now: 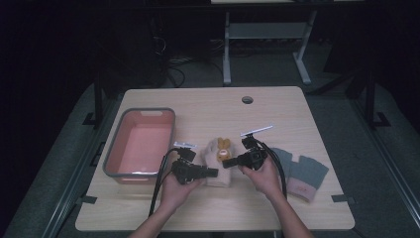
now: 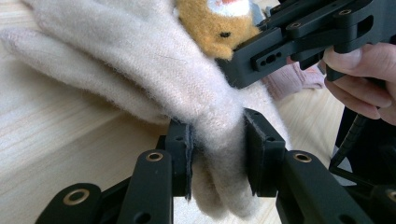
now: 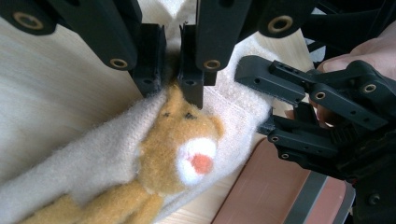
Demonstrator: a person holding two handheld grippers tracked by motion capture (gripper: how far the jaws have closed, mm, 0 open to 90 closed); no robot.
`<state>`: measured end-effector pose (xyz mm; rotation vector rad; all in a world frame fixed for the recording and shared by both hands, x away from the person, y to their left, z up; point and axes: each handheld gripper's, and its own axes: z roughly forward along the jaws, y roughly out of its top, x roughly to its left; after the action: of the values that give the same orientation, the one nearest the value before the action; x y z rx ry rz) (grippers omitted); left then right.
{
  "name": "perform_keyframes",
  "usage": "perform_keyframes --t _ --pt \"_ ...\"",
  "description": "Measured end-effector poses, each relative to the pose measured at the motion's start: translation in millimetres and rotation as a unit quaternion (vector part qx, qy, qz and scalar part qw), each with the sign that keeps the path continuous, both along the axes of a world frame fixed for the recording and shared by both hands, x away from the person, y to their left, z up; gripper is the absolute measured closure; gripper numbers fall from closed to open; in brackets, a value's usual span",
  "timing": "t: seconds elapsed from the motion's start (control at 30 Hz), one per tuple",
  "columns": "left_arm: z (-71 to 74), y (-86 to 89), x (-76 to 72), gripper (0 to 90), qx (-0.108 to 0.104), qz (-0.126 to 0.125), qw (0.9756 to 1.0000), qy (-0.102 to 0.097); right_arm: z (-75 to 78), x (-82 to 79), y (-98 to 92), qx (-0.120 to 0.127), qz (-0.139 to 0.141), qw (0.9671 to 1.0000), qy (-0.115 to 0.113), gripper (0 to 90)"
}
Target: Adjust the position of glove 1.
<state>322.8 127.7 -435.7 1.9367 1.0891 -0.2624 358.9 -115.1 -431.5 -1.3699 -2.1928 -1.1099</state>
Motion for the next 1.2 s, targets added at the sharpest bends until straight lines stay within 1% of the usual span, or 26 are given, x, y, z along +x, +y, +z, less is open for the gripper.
perform_keyframes --t 0.13,0.27,0.33,0.4,0.53,0.57,0.63,0.67,0.7,0.73,0.77,0.8,0.83,0.9,1.2 --pt "3.9 0.3 0.8 66.2 -0.004 -0.003 1.0 -0.004 5.9 0.8 -1.4 0.0 0.003 1.0 -0.006 82.6" --pt "10.0 1.4 1.1 66.2 -0.006 -0.006 0.9999 -0.012 11.6 2.1 -2.1 0.003 0.006 0.9999 -0.012 82.7" --pt "13.3 1.9 2.1 66.2 -0.011 -0.005 0.9999 -0.01 14.2 2.6 -2.2 0.009 0.005 0.9999 -0.01 82.7" --pt "16.8 3.1 3.2 66.2 -0.016 -0.004 0.9998 -0.012 17.1 3.4 -2.9 0.012 0.006 0.9998 -0.013 82.7" --pt "22.9 5.0 4.0 66.2 -0.02 -0.003 0.9997 -0.013 26.7 4.4 -1.4 0.009 0.007 0.9997 -0.02 82.7" --pt "24.0 5.9 5.1 66.2 -0.02 -0.008 0.9996 -0.017 28.0 4.5 -1.0 0.01 0.007 0.9997 -0.022 82.7" --pt "27.1 5.6 5.5 66.2 -0.021 -0.006 0.9996 -0.017 30.7 4.7 -1.1 0.011 0.006 0.9996 -0.025 82.7" --pt "28.4 6.1 6.1 66.2 -0.019 -0.01 0.9996 -0.021 32.4 4.8 -1.0 0.01 0.005 0.9997 -0.022 82.7" --pt "29.4 5.7 5.9 66.2 -0.024 -0.005 0.9996 -0.017 33.4 5.3 -1.2 0.01 0.006 0.9996 -0.025 82.6" --pt "29.9 6.7 7.4 66.2 -0.022 -0.01 0.9995 -0.023 35.3 5.5 -0.9 0.011 0.004 0.9997 -0.023 82.7" --pt "31.0 6.4 7.1 66.2 -0.026 -0.005 0.9995 -0.019 36.8 6.0 -0.8 0.009 0.005 0.9997 -0.024 82.6" --pt "31.8 6.8 7.5 66.2 -0.025 -0.006 0.9994 -0.021 38.1 6.2 -0.5 0.011 0.004 0.9996 -0.024 82.7" --pt "32.7 7.2 7.8 66.2 -0.024 -0.008 0.9995 -0.02 38.9 6.6 -0.4 0.01 0.004 0.9996 -0.026 82.7" --pt "33.6 7.8 8.5 66.2 -0.026 -0.008 0.9994 -0.023 40.0 7.2 0.0 0.011 0.005 0.9995 -0.028 82.7" --pt "34.5 6.5 7.7 66.2 -0.027 -0.008 0.9994 -0.02 41.9 6.5 -1.0 0.012 0.003 0.9996 -0.025 82.6"
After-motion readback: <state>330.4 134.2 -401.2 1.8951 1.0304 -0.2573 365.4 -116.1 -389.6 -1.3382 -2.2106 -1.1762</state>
